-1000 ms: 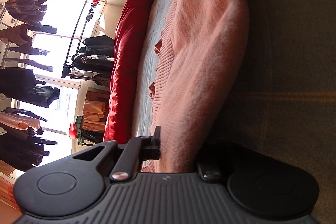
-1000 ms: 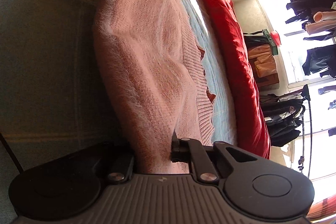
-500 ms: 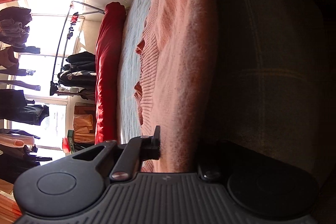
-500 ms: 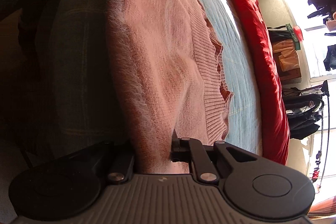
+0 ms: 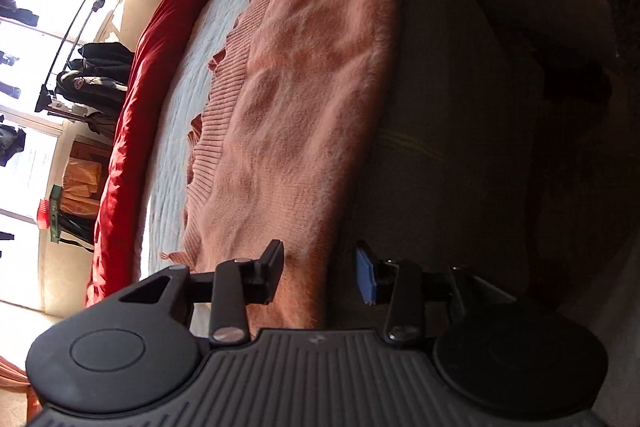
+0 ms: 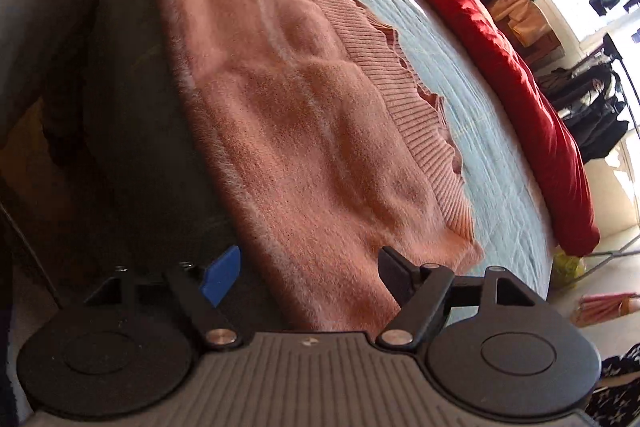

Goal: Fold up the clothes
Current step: 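Lay the folded edge down and open both tools, then move both open tools toward the ribbed collar of the sweater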

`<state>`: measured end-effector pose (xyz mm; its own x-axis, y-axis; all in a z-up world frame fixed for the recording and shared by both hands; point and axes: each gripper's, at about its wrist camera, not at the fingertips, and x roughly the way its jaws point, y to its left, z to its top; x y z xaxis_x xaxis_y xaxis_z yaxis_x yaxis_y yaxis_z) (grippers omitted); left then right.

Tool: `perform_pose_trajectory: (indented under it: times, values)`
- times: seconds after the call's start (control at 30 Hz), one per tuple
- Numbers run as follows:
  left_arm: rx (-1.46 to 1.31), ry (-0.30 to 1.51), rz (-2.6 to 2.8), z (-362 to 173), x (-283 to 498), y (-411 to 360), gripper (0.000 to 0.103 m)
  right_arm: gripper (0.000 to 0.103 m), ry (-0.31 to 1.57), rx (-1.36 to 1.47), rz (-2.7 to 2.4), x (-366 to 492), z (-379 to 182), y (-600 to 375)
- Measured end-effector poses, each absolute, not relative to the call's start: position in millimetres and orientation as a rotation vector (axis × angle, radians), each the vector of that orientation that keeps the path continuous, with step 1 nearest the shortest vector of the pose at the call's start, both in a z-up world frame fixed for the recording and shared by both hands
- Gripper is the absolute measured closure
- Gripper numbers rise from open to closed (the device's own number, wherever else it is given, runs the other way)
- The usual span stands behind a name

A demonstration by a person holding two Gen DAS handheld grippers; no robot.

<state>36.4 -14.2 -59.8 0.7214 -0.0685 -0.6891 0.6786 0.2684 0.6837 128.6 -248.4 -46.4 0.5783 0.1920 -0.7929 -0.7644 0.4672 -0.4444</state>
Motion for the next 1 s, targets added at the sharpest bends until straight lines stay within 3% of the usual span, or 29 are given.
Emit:
perform_pose_trajectory:
  times: [0.1,0.3,0.43,0.57,0.77,0.83,1.0]
  values:
    - [1.098,0.643,-0.532,-41,43,-3,0.063,0.017,0.758,-0.704,0.640,148,-31,-267]
    - [0.651,0.649,-0.455,-7,99,15,0.049,0.012,0.750,-0.339,0.627,185,-23,-286]
    - [0.377,0.730,-0.438,-25,123,30,0.048,0.012,0.796,-0.216,0.585,196,-48,-293]
    - [0.413,0.793,-0.379,-61,84,43,0.044,0.011,0.856,-0.234,0.516,186,-81,-304]
    - [0.348,0.773,-0.355,-33,74,55,0.043,0.008,0.789,-0.197,0.519,169,-70,-314]
    - [0.333,0.739,-0.353,-26,79,52,0.034,0.003,0.740,-0.138,0.521,170,-61,-311]
    - [0.251,0.824,-0.288,-49,101,53,0.034,0.001,0.773,-0.002,0.482,183,-74,-305]
